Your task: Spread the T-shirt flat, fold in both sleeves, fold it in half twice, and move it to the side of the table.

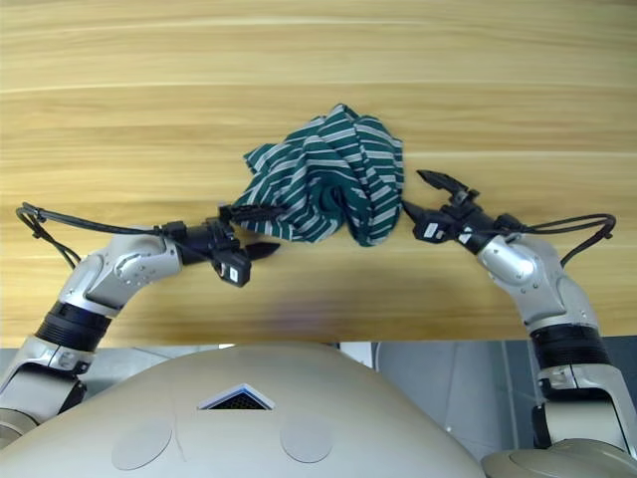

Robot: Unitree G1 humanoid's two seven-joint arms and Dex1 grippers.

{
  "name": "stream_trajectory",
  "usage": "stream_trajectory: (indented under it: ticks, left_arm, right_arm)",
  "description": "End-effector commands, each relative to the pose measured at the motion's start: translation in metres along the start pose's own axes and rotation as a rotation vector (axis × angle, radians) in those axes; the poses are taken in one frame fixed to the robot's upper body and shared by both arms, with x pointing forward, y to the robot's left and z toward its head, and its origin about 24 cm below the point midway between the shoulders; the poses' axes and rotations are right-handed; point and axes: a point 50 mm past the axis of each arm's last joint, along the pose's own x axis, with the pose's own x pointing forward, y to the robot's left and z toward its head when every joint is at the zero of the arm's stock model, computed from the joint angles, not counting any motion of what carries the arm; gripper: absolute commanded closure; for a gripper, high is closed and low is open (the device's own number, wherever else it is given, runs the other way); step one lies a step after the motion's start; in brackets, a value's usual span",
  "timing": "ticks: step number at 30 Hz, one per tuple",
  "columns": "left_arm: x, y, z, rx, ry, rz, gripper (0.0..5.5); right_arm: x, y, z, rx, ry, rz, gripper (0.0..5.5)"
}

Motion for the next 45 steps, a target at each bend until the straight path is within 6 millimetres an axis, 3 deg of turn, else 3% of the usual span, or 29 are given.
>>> stream_trajectory:
  ticks: [1, 15, 21, 25, 28, 35, 39, 45]
  left_arm:
    - [-0.004, -0.007, -0.003, -0.024, 0.029, -0.034, 2.14]
    - [-0.009, -0.007, -0.003, -0.056, 0.057, 0.018, 4.06]
    - [-0.01, 0.005, -0.016, -0.067, 0.125, 0.135, 4.98]
    - [-0.012, 0.002, -0.016, -0.089, 0.127, 0.157, 5.48]
    - [-0.023, 0.007, -0.017, -0.111, 0.137, 0.216, 5.48]
    - [-0.044, 0.027, -0.042, -0.094, 0.288, 0.356, 5.48]
    - [-0.056, 0.04, -0.06, -0.072, 0.378, 0.443, 5.48]
    - [-0.063, 0.051, -0.071, -0.045, 0.426, 0.517, 5.48]
  right_arm:
    - [0.002, 0.003, 0.0, -0.008, -0.001, 0.019, 2.4]
    - [-0.008, 0.007, 0.009, -0.005, -0.021, 0.014, 2.4]
    - [-0.005, 0.008, 0.015, -0.005, -0.042, 0.004, 2.4]
    - [-0.006, 0.008, 0.017, -0.004, -0.046, 0.002, 2.4]
    - [-0.016, 0.014, 0.02, 0.007, -0.033, -0.001, 2.4]
    - [-0.033, 0.025, 0.023, -0.027, 0.029, 0.085, 2.4]
    - [-0.026, 0.03, 0.032, -0.008, -0.025, 0.104, 2.4]
    - [-0.01, 0.041, 0.043, 0.016, -0.106, 0.175, 2.4]
